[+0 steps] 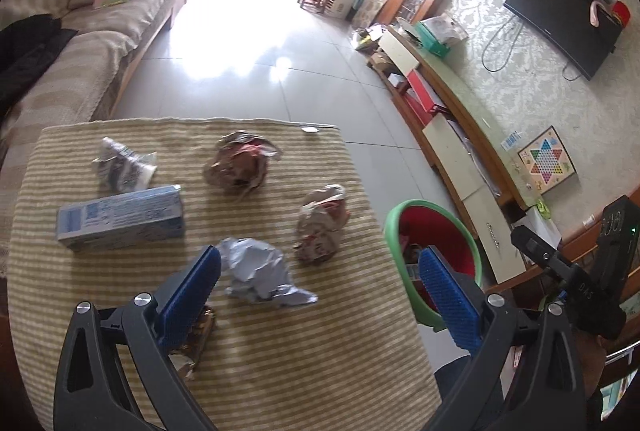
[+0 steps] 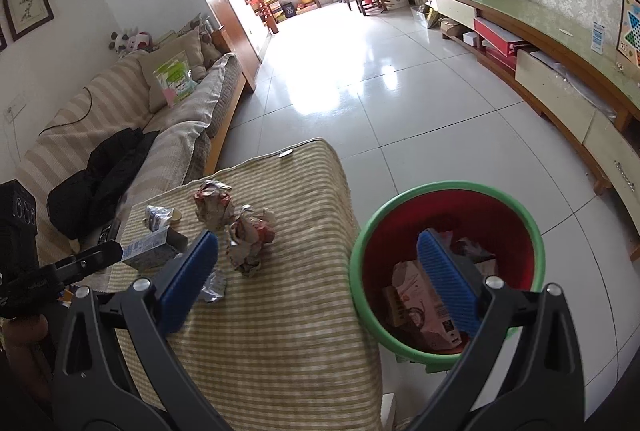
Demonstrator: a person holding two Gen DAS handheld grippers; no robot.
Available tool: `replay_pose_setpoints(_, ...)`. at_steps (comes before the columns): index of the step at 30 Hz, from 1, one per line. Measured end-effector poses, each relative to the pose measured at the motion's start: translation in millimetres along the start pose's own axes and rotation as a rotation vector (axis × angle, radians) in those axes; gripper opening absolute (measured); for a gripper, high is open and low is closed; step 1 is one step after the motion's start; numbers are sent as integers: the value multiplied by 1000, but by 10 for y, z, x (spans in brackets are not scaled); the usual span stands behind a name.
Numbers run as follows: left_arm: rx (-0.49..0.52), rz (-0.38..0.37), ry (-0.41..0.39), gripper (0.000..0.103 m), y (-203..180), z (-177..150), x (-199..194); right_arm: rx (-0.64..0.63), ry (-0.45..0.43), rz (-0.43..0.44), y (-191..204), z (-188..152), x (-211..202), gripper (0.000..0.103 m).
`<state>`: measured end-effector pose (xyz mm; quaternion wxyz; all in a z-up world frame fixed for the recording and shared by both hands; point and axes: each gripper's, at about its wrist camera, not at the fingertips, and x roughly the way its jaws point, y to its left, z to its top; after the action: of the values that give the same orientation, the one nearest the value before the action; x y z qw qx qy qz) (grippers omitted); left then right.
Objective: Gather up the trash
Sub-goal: 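Move both open tools back over the remaining trash on the table, then grasp the crumpled paper ball with the right tool while the left tool grasps the brown wrapper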
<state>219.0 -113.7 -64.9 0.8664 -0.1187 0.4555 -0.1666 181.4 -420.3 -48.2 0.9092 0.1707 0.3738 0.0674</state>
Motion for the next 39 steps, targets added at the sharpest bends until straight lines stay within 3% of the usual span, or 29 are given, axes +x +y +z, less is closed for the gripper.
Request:
replay_pose_setpoints(7, -46, 59, 57, 95, 529, -294, -124, -60, 40, 20, 445, -98, 232, 98)
replay_pose_setpoints(18, 60, 155, 199, 95, 785, -784, 149, -130, 123, 28, 857, -218, 637, 98)
replay_pose_setpoints(23, 109, 201, 247, 95, 775, -814, 353, -143, 187, 16, 902, -280, 997, 98)
replay_pose_setpoints(34, 158, 251, 299, 95, 886, -734, 648, -148, 226, -19, 923, -252, 1625, 98)
replay_pose_setpoints(39, 182, 266, 312, 85, 912, -696, 743, -145, 252, -27, 915, -281, 1842, 98)
